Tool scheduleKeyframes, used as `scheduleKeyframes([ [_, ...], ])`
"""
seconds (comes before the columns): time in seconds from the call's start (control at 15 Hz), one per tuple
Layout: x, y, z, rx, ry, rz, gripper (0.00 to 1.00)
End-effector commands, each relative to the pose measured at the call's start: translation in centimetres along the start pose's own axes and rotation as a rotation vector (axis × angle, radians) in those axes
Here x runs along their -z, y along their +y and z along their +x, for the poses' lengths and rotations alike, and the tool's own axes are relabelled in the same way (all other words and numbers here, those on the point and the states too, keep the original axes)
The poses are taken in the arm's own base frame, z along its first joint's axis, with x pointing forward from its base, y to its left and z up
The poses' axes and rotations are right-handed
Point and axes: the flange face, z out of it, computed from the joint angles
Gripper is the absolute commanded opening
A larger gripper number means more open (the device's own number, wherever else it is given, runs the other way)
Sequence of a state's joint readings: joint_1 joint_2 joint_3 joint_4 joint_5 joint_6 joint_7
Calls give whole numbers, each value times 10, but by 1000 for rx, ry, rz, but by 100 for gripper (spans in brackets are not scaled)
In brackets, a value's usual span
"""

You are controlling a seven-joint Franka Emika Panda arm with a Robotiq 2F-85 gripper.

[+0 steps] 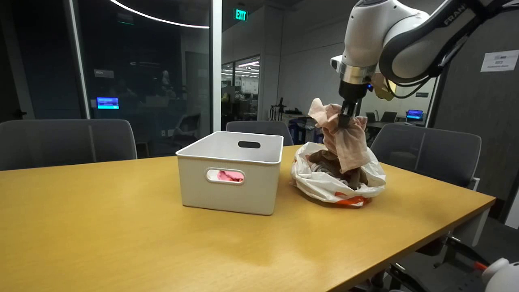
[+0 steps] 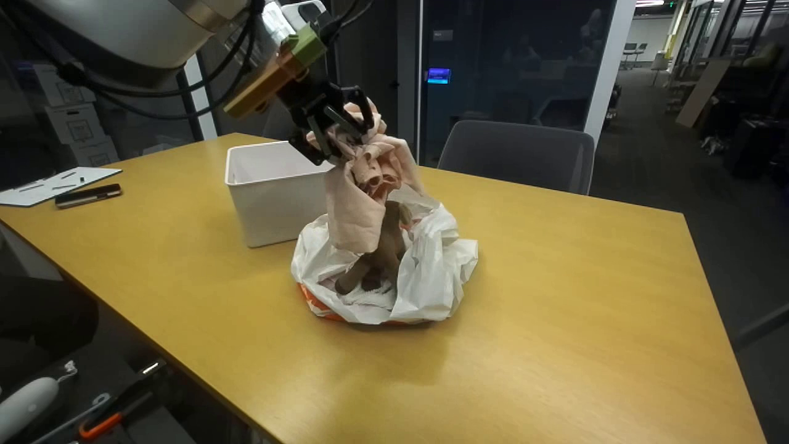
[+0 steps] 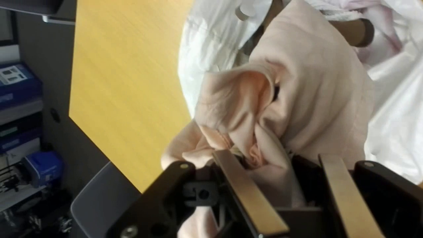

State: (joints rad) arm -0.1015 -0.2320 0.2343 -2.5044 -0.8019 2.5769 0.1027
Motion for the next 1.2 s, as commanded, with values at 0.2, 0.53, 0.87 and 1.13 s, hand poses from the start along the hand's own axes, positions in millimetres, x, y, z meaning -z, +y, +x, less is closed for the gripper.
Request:
scheduleKeyframes([
  [0.2,-49,-17,-9,6,-24,57,5],
  [0.53,-92,-18,-17,25,-18,133,5],
  [0.87,-132,-20,-13,62,35,203,5],
  [1.13,-167,-26,-13,47,52,301,5],
])
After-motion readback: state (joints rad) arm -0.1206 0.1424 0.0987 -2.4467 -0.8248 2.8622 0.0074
